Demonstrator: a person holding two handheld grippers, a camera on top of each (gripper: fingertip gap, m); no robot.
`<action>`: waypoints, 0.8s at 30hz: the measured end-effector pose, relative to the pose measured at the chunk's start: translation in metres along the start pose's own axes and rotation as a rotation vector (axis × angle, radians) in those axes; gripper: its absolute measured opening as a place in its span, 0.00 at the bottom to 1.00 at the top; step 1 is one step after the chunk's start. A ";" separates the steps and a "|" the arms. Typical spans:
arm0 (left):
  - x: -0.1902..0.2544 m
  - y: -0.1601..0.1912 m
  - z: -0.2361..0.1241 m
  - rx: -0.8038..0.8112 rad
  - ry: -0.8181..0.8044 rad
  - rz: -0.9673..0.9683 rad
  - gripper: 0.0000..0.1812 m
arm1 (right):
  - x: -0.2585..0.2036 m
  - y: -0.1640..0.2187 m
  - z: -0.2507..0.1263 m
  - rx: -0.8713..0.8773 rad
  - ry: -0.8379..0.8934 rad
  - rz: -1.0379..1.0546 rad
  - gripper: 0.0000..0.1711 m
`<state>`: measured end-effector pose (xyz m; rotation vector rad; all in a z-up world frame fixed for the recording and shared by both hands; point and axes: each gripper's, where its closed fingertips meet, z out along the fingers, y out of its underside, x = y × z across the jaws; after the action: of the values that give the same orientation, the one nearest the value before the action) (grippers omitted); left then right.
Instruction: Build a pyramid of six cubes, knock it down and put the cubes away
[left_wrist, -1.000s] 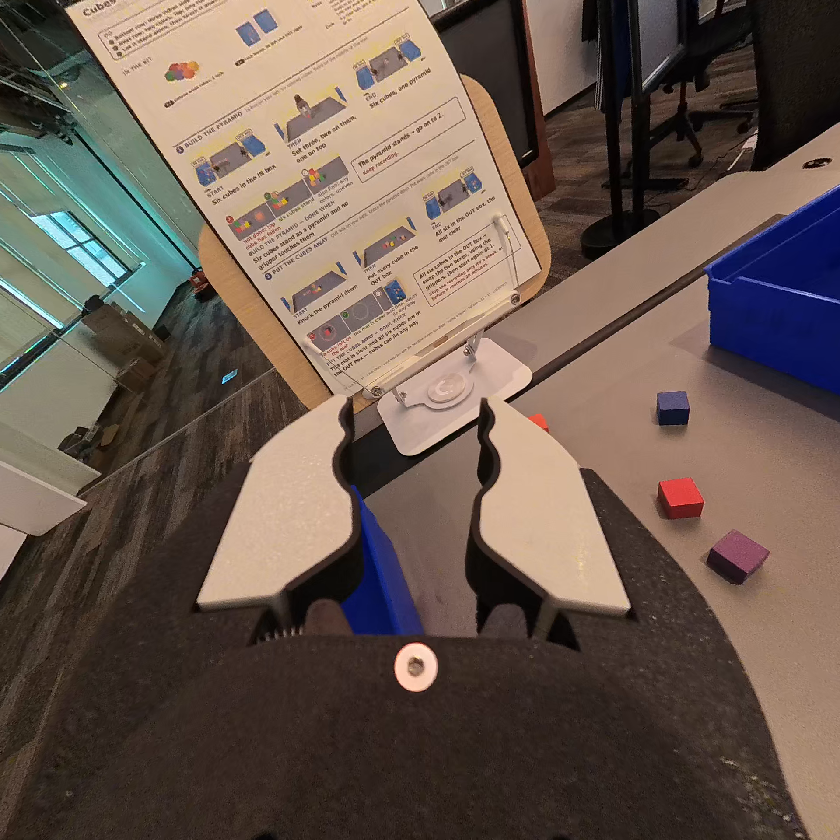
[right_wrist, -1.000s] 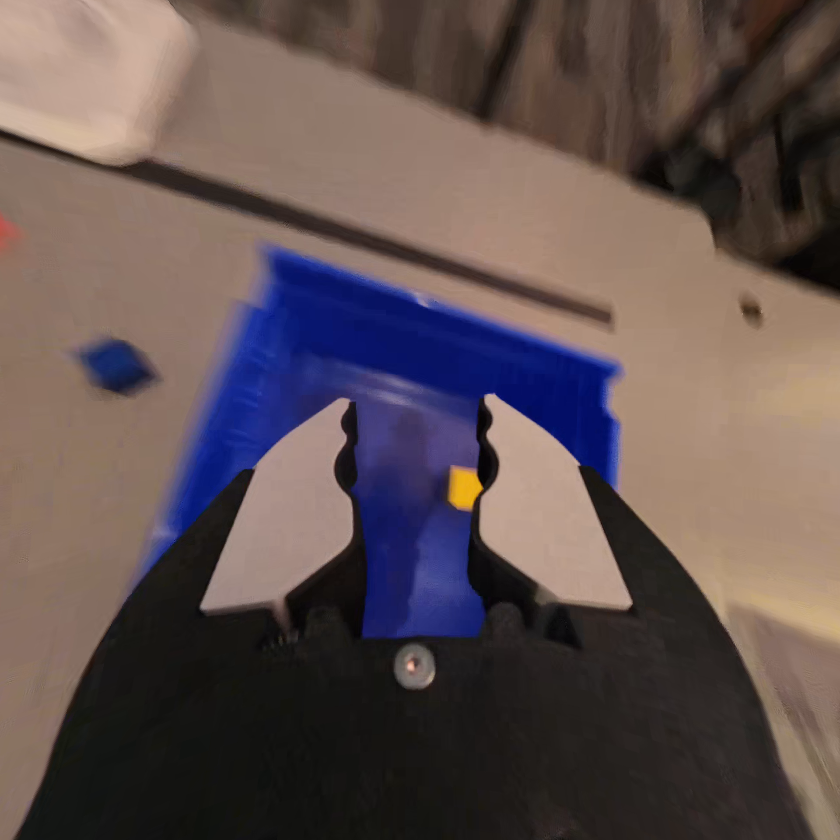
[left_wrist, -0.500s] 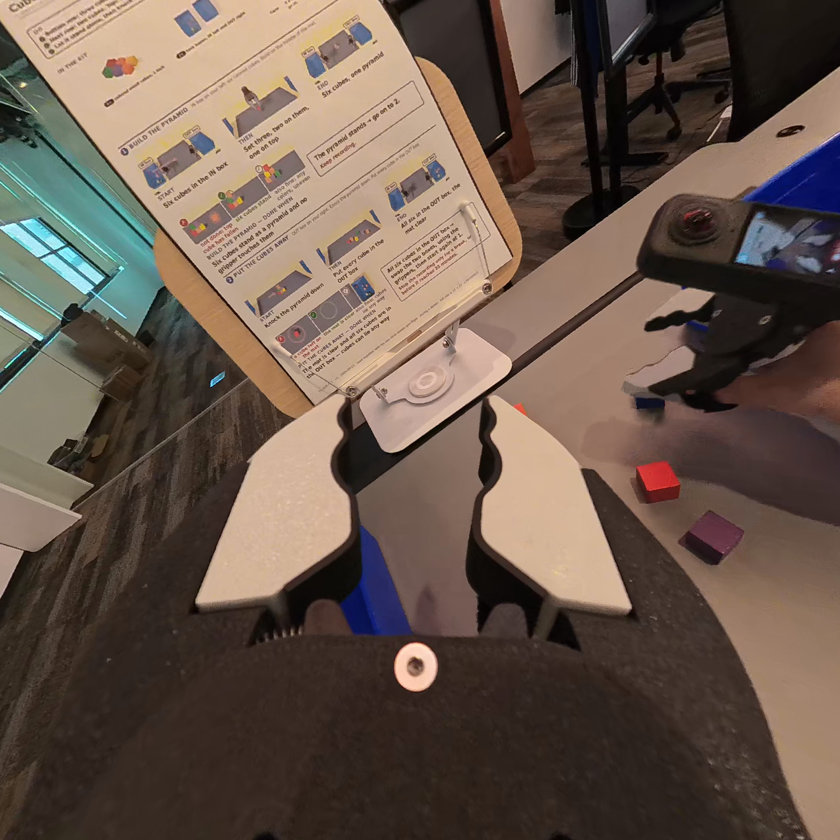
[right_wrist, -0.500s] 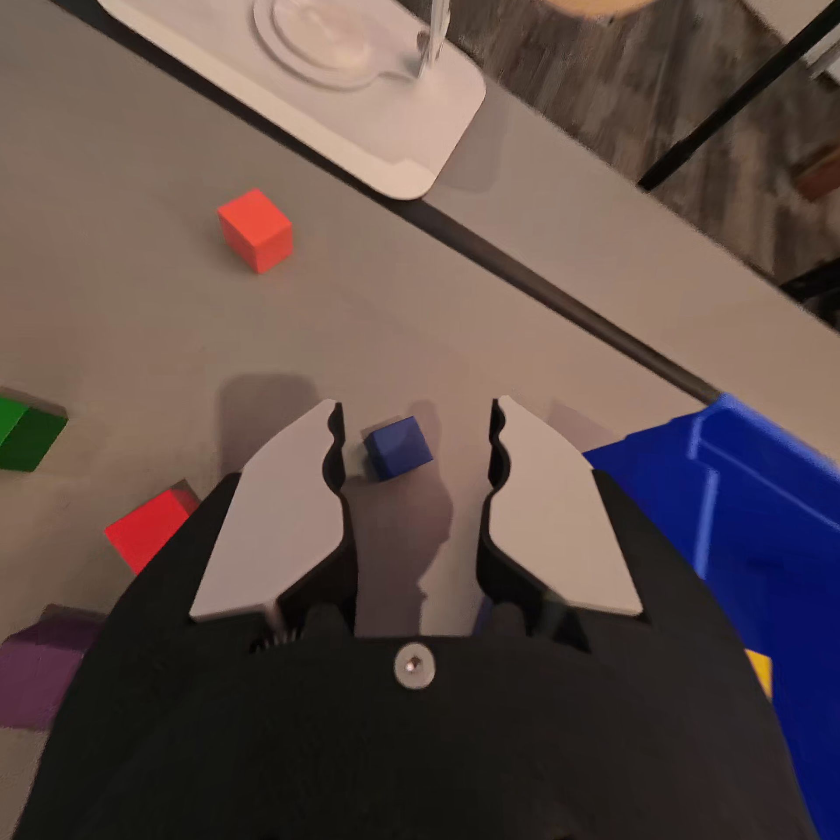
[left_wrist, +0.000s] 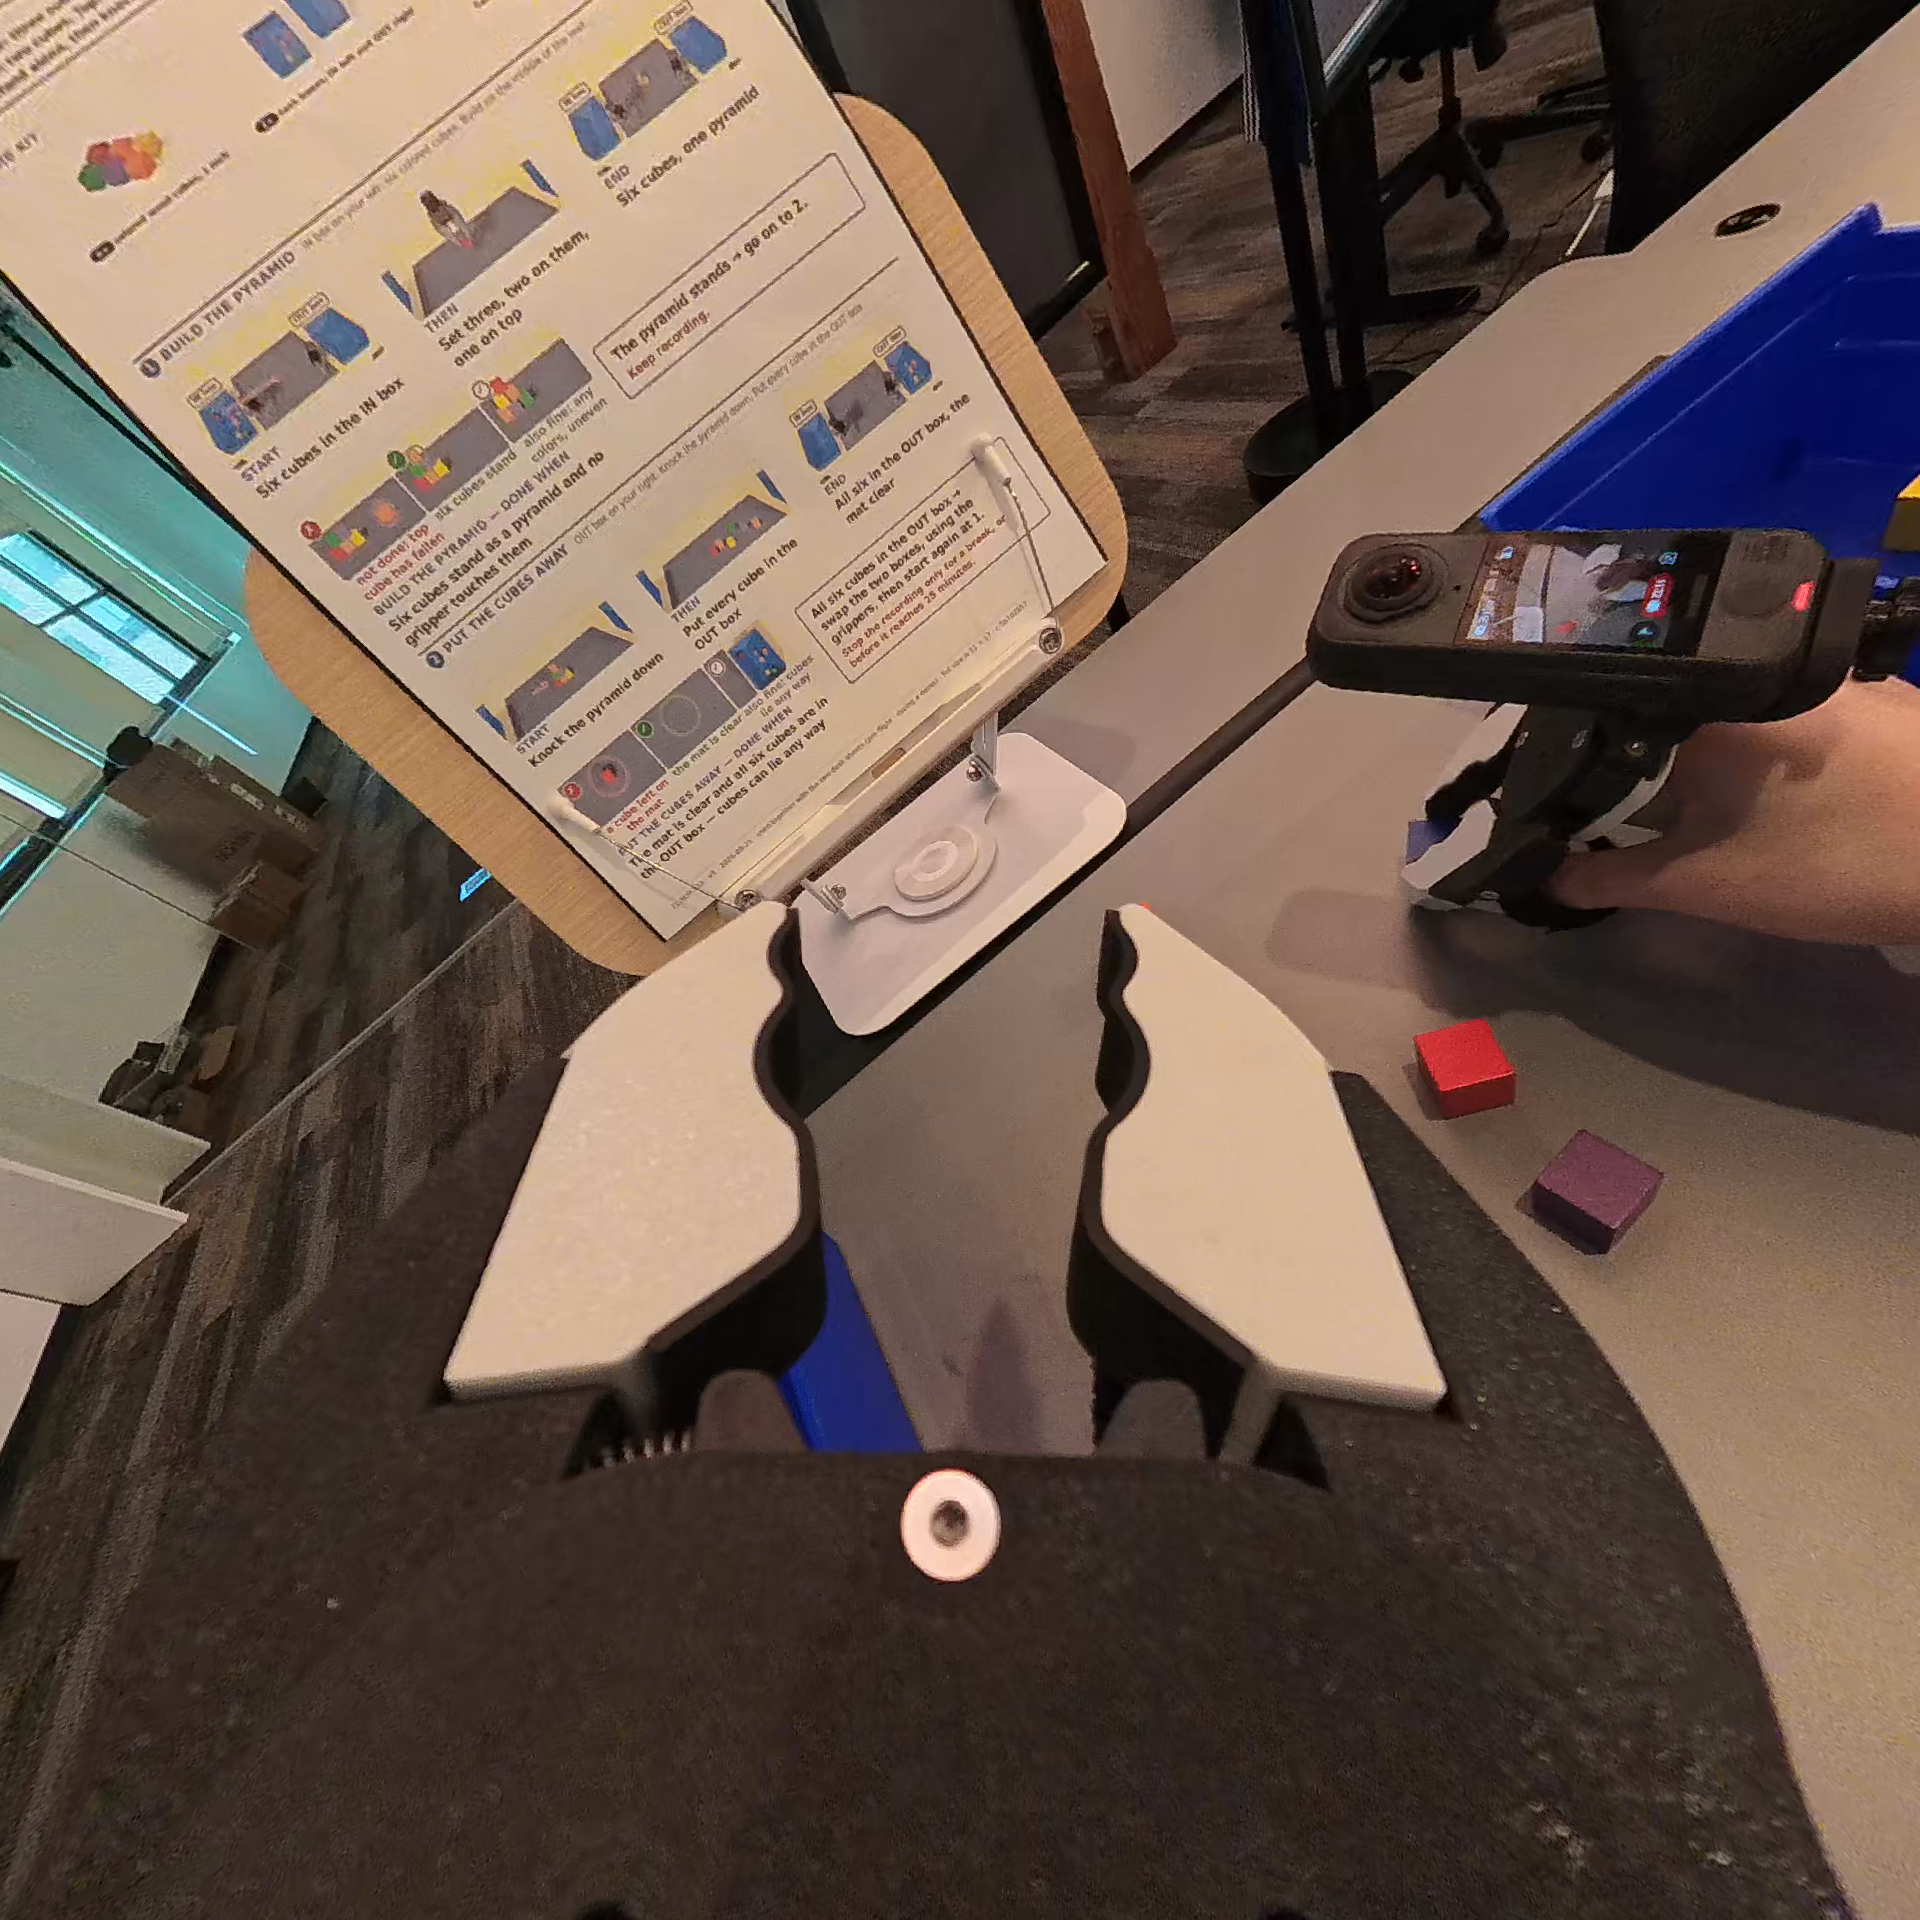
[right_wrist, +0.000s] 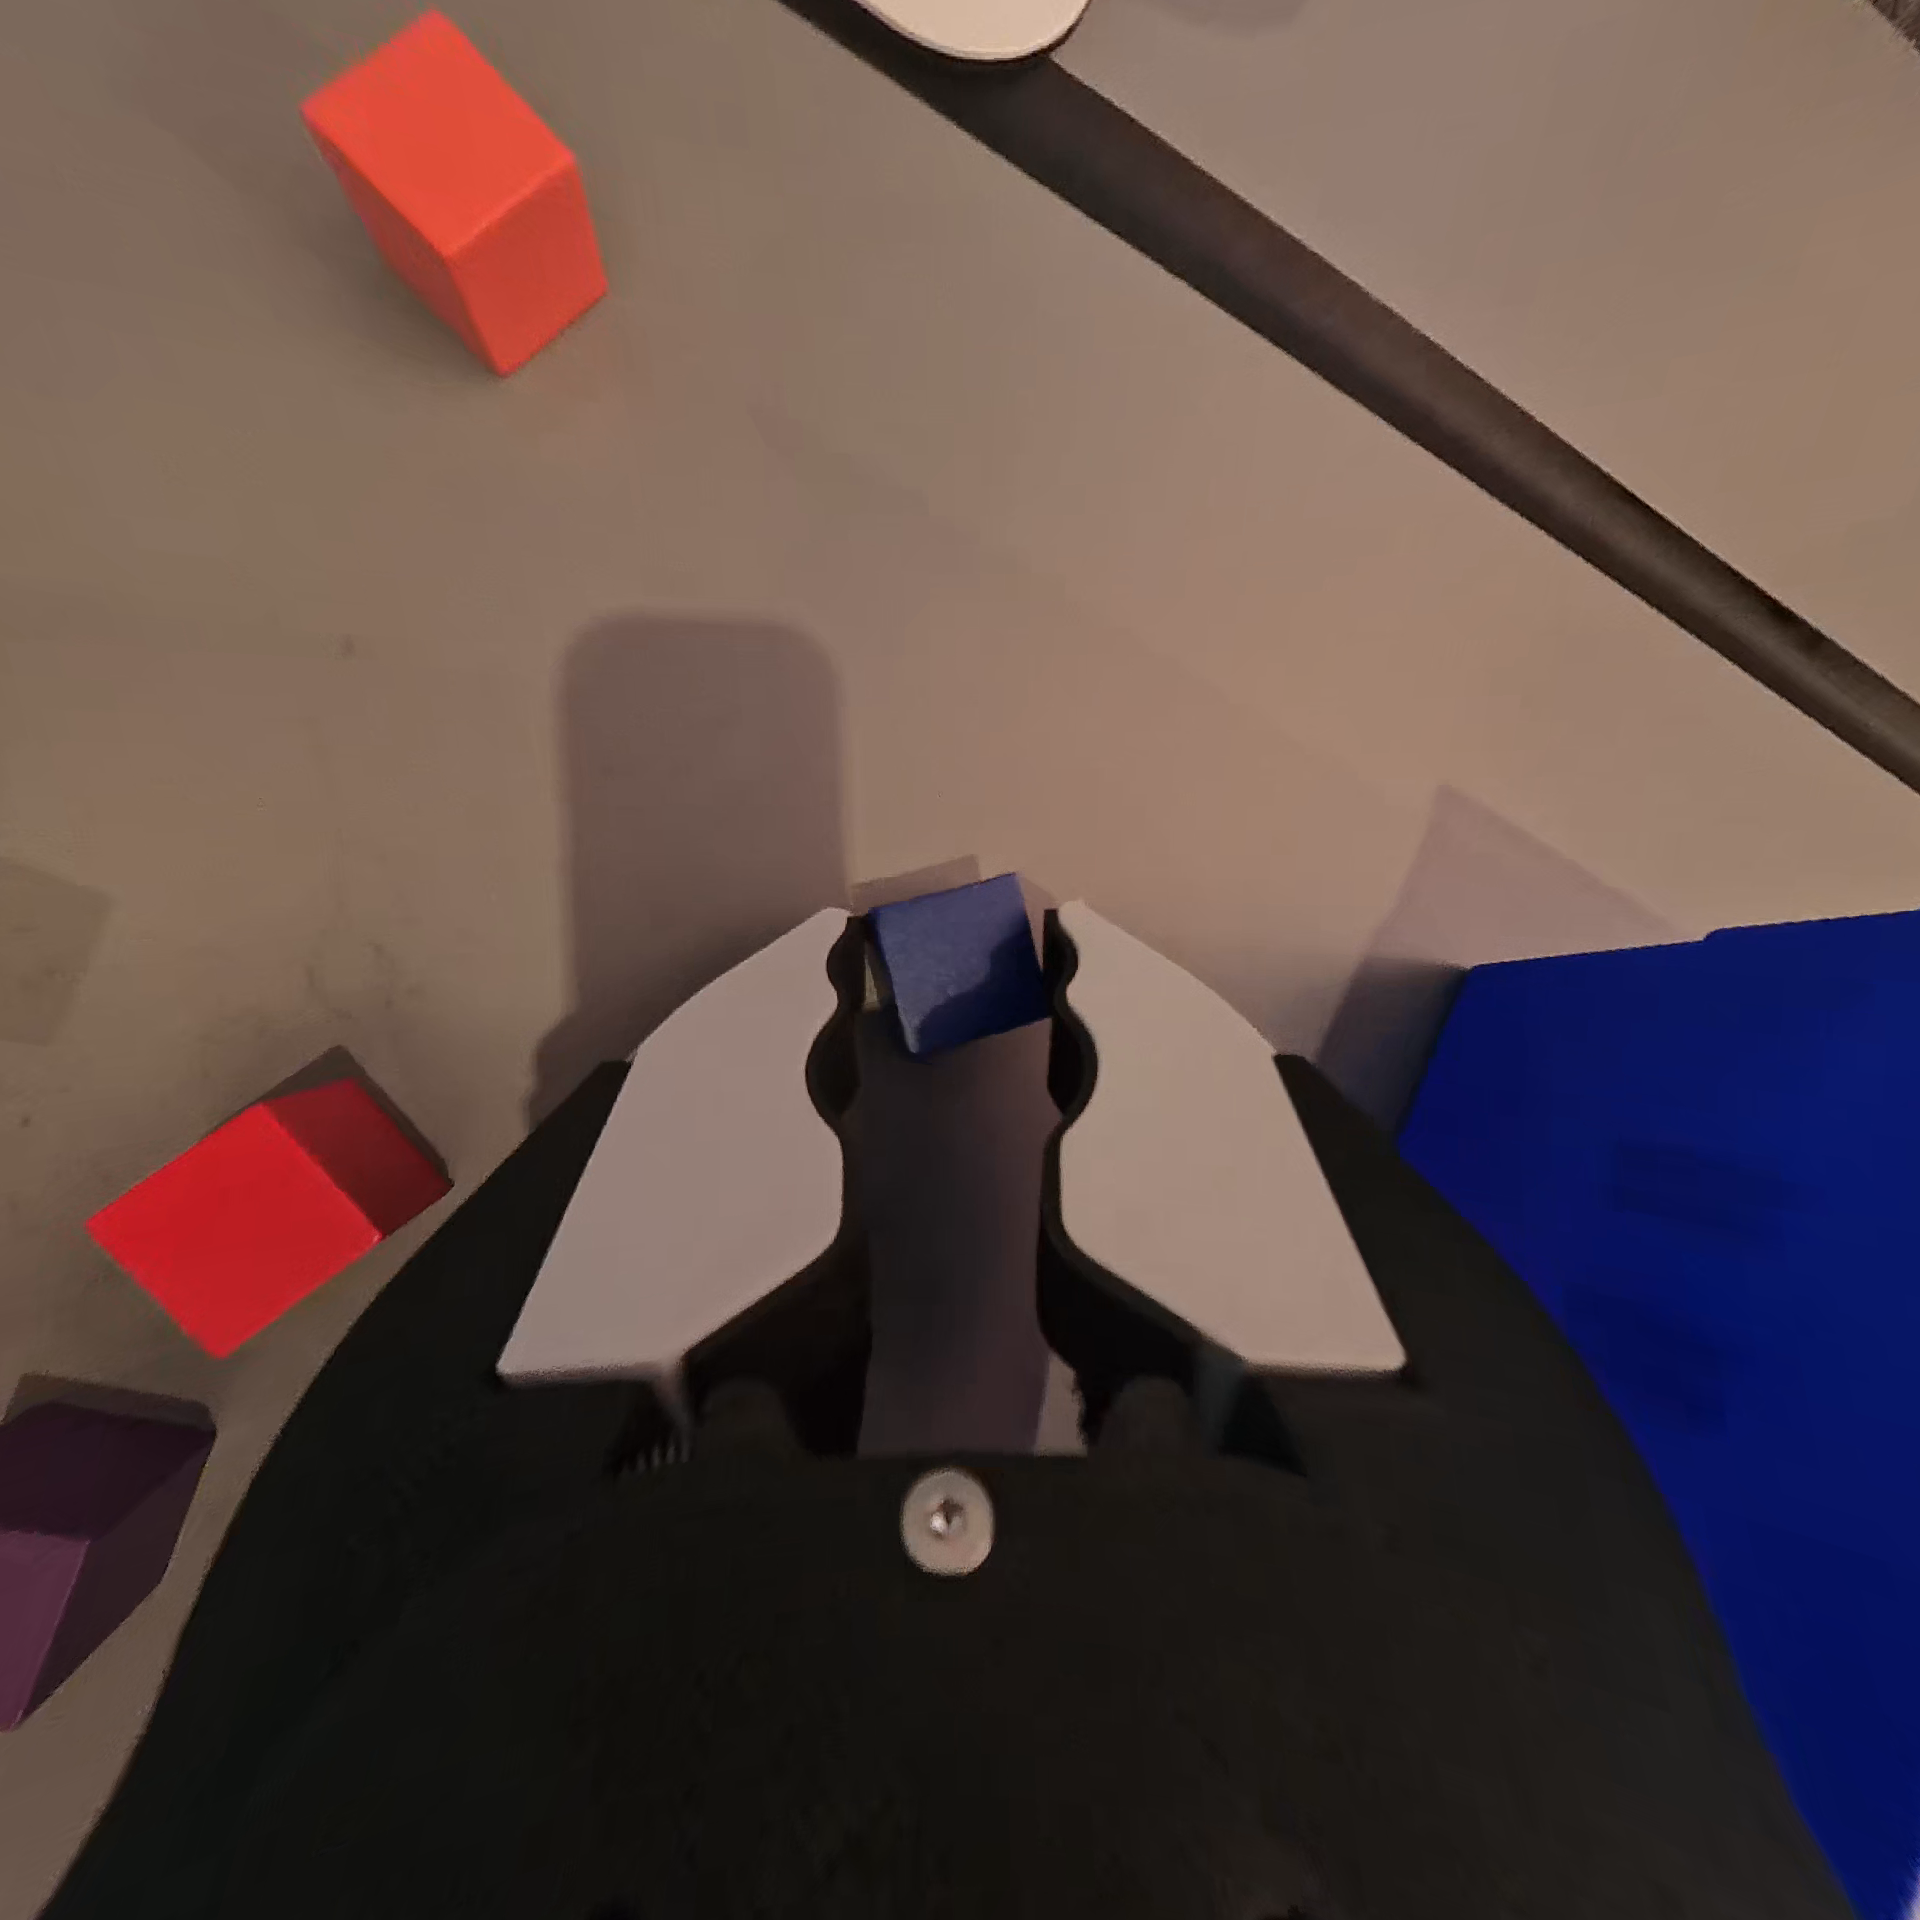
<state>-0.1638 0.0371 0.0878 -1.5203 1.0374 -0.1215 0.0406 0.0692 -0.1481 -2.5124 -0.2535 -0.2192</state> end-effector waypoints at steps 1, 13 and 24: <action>0.001 0.000 0.000 0.000 0.002 0.001 0.30 | -0.002 0.000 -0.002 0.003 -0.012 -0.003 0.18; 0.008 0.001 0.002 -0.012 0.014 0.024 0.30 | -0.011 0.014 -0.007 -0.090 -0.032 -0.099 0.18; 0.009 0.001 0.002 -0.015 0.013 0.047 0.30 | -0.058 -0.020 -0.074 0.123 -0.316 -0.266 0.17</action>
<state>-0.1580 0.0327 0.0818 -1.5097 1.0856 -0.0907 -0.0280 0.0345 -0.0893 -2.3773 -0.7080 0.0893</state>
